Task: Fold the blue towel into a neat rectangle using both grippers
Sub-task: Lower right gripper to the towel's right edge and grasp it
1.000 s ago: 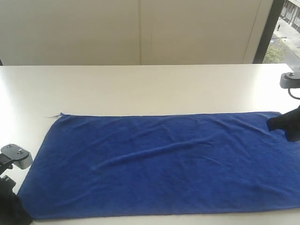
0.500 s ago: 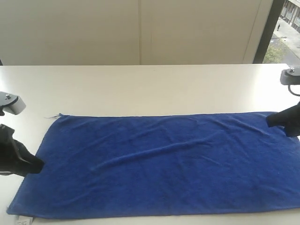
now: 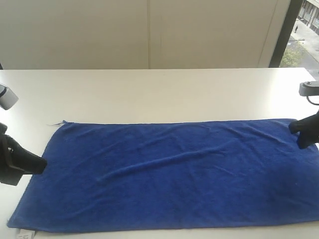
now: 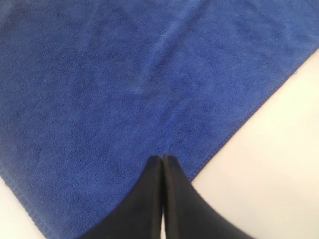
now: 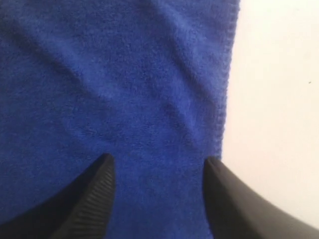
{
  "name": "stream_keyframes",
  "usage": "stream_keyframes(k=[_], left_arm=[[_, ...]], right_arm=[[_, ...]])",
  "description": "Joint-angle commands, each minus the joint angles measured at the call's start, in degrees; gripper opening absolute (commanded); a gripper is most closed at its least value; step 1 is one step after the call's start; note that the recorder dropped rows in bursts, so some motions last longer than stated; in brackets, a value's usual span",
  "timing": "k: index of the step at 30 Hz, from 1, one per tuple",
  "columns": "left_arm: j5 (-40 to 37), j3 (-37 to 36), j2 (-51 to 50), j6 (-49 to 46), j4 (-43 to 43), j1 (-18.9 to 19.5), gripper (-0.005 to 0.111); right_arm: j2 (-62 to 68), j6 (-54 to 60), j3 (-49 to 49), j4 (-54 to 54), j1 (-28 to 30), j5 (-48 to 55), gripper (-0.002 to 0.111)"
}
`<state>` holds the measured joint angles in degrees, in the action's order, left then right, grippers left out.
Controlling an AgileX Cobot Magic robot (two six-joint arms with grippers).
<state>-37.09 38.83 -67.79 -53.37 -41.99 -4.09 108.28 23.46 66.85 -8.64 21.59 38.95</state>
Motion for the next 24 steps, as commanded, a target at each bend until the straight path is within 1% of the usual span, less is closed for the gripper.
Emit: stream_keyframes(k=[1, 4, 9, 16, 19, 24], left_arm=[[0.41, 0.21, 0.47, -0.41, -1.75, -0.05, 0.0], [1.03, 0.21, 0.47, -0.41, -2.86, -0.05, 0.0], [1.03, 0.21, 0.47, -0.41, -3.08, -0.05, 0.0], [1.03, 0.21, 0.47, -0.57, -3.07, -0.05, 0.0], [1.03, 0.21, 0.47, -0.57, -3.07, -0.05, 0.0], [1.03, 0.21, 0.47, -0.57, -3.07, -0.05, 0.0]], right_arm=[[1.27, 0.79, 1.81, 1.22, 2.18, 0.73, 0.052], [2.21, 2.89, 2.26, 0.44, 4.39, 1.9, 0.052], [3.88, 12.76, 3.13, -9.53, 6.93, 2.84, 0.052], [8.29, 12.56, 3.37, -9.27, 7.05, 2.88, 0.052], [9.28, 12.56, 3.37, -9.27, 7.05, 3.91, 0.047], [9.04, 12.56, 3.37, -9.27, 7.05, 7.06, 0.047]])
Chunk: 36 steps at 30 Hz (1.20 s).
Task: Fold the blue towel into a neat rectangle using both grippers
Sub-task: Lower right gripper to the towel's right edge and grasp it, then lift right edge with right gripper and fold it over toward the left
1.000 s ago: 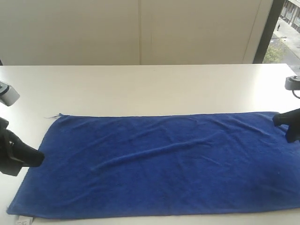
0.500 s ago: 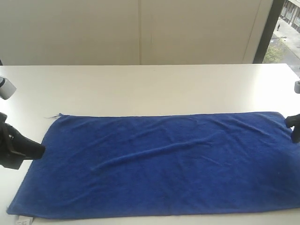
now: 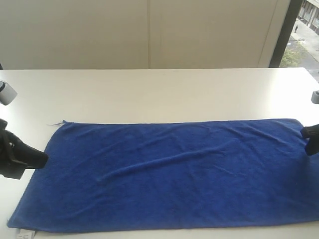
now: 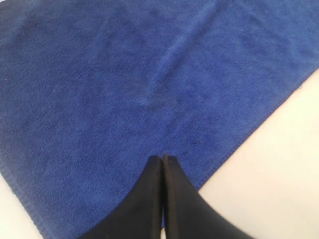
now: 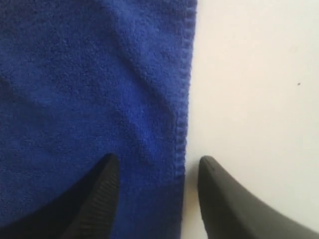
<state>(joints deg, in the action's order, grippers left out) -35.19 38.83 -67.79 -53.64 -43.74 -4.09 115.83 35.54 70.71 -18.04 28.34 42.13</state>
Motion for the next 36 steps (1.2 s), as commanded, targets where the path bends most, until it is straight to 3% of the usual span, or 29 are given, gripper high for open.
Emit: stream_keyframes(k=[1, 10, 20, 27, 36], left_arm=[[-0.87, 0.21, 0.47, -0.3, -1.32, -0.05, 0.0], [-1.25, 0.21, 0.47, -0.43, -3.57, -0.05, 0.0], [-1.25, 0.21, 0.47, -0.78, -3.96, -0.05, 0.0], [-1.36, 0.21, 0.47, -1.6, -4.53, -0.05, 0.0], [-1.81, 0.21, 0.47, -1.6, -5.5, -0.05, 0.0]], right_arm=[[1.49, 0.48, -0.49, 0.13, 0.3, 4.59, 0.047], [1.49, -4.85, -2.24, 5.91, 0.19, 6.81, 0.045], [0.71, -4.73, -1.86, 3.4, 0.1, 5.37, 0.008], [-3.35, -4.19, -0.13, 2.02, -1.3, 4.89, 0.007], [-6.93, -4.2, 2.15, 1.76, -11.43, 5.34, 0.007]])
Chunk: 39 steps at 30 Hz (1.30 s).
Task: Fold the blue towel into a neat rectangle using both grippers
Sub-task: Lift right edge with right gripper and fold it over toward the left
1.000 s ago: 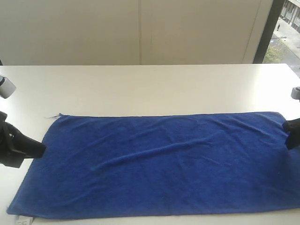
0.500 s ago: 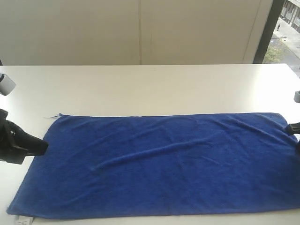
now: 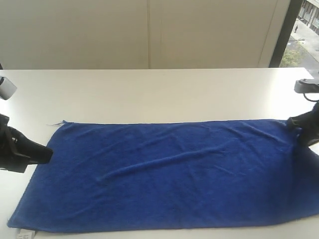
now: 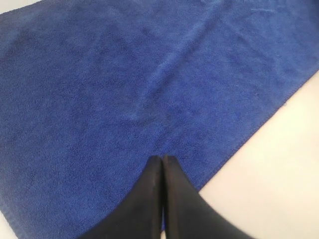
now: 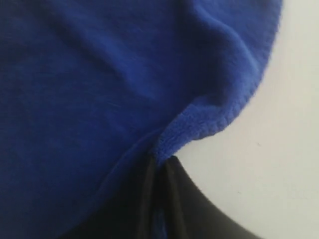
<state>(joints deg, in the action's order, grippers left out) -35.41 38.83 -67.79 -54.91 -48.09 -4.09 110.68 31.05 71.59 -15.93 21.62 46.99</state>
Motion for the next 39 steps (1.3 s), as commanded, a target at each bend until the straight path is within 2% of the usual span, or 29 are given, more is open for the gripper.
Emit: stream_keyframes(k=[1, 8, 14, 21, 24, 32, 39], left_arm=[[-1.7, 0.21, 0.47, -0.32, -1.19, -0.05, 0.0], [-1.93, 0.21, 0.47, -0.32, -1.6, -0.05, 0.0], [-1.93, 0.21, 0.47, -0.32, -1.6, -0.05, 0.0], [-1.93, 0.21, 0.47, -0.32, -1.89, -0.05, 0.0], [-1.51, 0.21, 0.47, -0.32, -1.89, -0.05, 0.0], [3.35, 0.21, 0.47, 4.16, 0.83, -0.05, 0.0], [7.98, 0.21, 1.94, 16.02, 12.67, -0.05, 0.0]], right_arm=[[-2.2, 0.29, 1.57, -0.36, -6.29, 0.48, 0.007], [-2.58, -1.7, 5.19, -1.66, -18.81, 2.01, 0.007], [-2.58, -3.71, 9.4, -2.71, -32.57, 1.4, 0.007], [0.22, -5.55, 18.52, -5.51, -47.92, -2.75, 0.007], [3.47, -6.29, 23.44, -5.51, -52.6, -3.52, 0.006], [12.93, -9.95, 36.37, -6.09, -59.47, -3.29, 0.005], [17.98, -11.97, 44.85, -6.6, -61.98, -2.96, 0.005]])
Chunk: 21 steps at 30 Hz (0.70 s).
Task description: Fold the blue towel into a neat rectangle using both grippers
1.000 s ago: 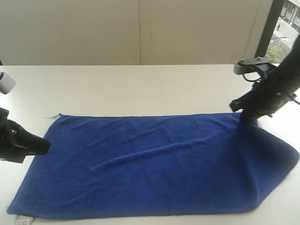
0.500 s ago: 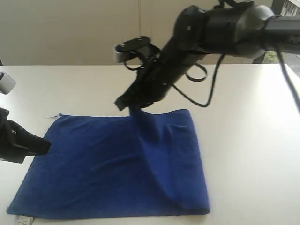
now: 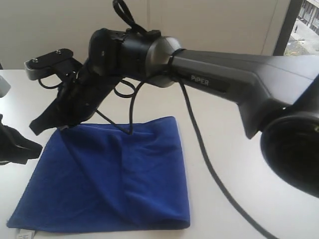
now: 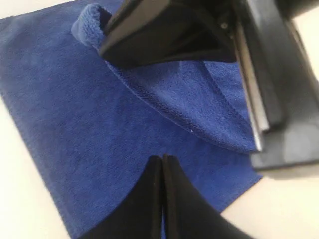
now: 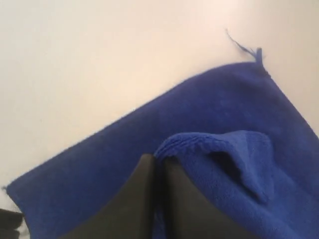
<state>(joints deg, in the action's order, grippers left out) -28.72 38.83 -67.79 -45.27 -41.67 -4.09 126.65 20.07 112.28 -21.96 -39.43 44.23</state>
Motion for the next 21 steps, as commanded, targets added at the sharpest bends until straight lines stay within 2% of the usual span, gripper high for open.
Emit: stream_keyframes(k=[1, 4, 6, 8, 11, 13, 16, 20, 21], left_arm=[[1.74, 0.21, 2.52, 8.12, 7.79, -0.05, 0.0], [2.76, 0.21, 4.71, 12.66, 13.23, 0.06, 0.0], [3.04, 0.21, 6.16, 15.54, 16.74, 0.06, 0.0], [3.16, 0.21, 7.28, 17.46, 19.15, 0.06, 0.0], [3.16, 0.21, 8.41, 18.53, 20.77, 0.06, 0.0], [3.16, 0.21, 8.69, 18.53, 20.76, 0.06, 0.0], [2.95, 0.21, 9.11, 18.53, 20.76, 0.06, 0.0], [3.09, 0.21, 9.14, 18.72, 20.76, 0.06, 0.0], [3.2, 0.21, 9.14, 18.72, 20.52, 0.06, 0.0]], right_arm=[[2.73, -1.0, 5.1, -0.8, -0.96, -0.2, 0.005], [4.3, -0.56, 6.6, -1.37, -1.17, -0.9, 0.007], [4.93, 1.06, 6.98, -2.24, -1.17, -0.94, 0.015], [4.93, 2.75, 6.98, -2.13, -1.17, -0.94, 0.029], [4.28, 2.87, 6.99, -1.73, -1.06, -0.8, 0.061], [3.42, 2.76, 6.99, 0.49, -1.06, 0.52, 0.072], [1.2, 0.61, 6.99, 11.4, -1.06, 6.07, 0.068], [-1.85, -6.82, 6.89, 31.68, -0.51, 19.45, 0.049], [-2.0, -6.82, 6.89, 33.62, 0.08, 22.02, 0.045]])
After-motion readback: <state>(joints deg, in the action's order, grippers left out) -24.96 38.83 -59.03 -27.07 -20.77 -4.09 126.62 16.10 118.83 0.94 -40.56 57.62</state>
